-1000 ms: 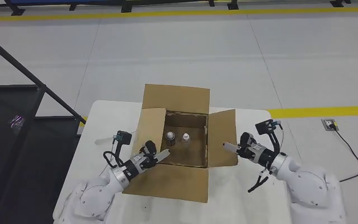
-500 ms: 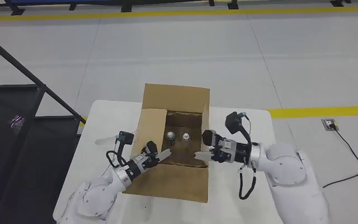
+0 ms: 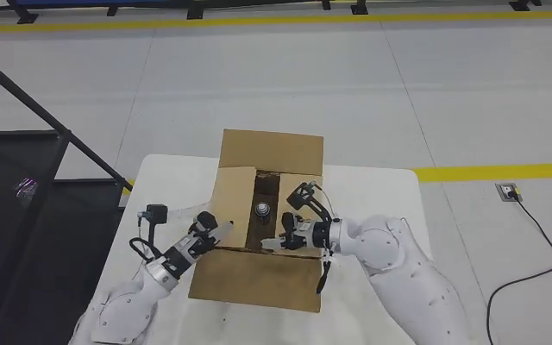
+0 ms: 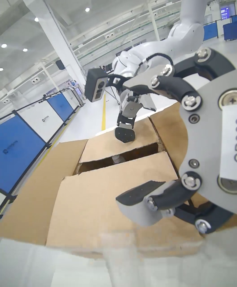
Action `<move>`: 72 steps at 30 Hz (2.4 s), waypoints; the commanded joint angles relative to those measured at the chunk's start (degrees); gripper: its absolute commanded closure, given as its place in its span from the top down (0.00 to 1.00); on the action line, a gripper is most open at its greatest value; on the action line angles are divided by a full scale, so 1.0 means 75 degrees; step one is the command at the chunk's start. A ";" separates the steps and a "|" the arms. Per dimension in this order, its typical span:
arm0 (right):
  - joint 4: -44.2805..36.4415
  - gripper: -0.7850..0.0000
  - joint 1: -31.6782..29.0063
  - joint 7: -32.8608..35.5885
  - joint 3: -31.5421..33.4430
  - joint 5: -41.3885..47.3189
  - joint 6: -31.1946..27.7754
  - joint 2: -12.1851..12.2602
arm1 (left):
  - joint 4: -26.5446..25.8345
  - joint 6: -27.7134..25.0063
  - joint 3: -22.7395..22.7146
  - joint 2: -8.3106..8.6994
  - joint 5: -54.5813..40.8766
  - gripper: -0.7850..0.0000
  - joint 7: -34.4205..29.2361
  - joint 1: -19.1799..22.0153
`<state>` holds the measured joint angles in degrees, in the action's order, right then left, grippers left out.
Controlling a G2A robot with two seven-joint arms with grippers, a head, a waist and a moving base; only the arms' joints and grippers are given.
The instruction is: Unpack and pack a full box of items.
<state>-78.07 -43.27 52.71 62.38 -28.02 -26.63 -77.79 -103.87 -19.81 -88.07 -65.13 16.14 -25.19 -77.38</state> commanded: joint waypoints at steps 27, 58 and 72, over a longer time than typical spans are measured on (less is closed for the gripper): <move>-0.0205 1.00 -0.0364 -0.4322 0.0978 -0.1590 0.1886 0.0074 | 0.0937 -0.1411 -0.0703 0.0570 -0.2586 1.00 -0.5726 -0.1050; 0.4297 1.00 0.2178 -0.5595 -0.0014 -0.0743 0.1692 -0.0539 | 0.0822 -0.1386 0.0082 0.0551 -0.3889 1.00 -0.3396 0.0159; 0.6944 1.00 0.3556 -0.4678 0.0019 0.1534 -0.1159 -0.0980 | 0.0894 -0.0701 0.0485 0.0514 -0.3059 1.00 -0.2360 0.0429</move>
<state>-26.67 -16.75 16.63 61.96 -18.23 -32.91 -85.21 -96.85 -26.23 -84.86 -61.21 -8.49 -44.34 -74.35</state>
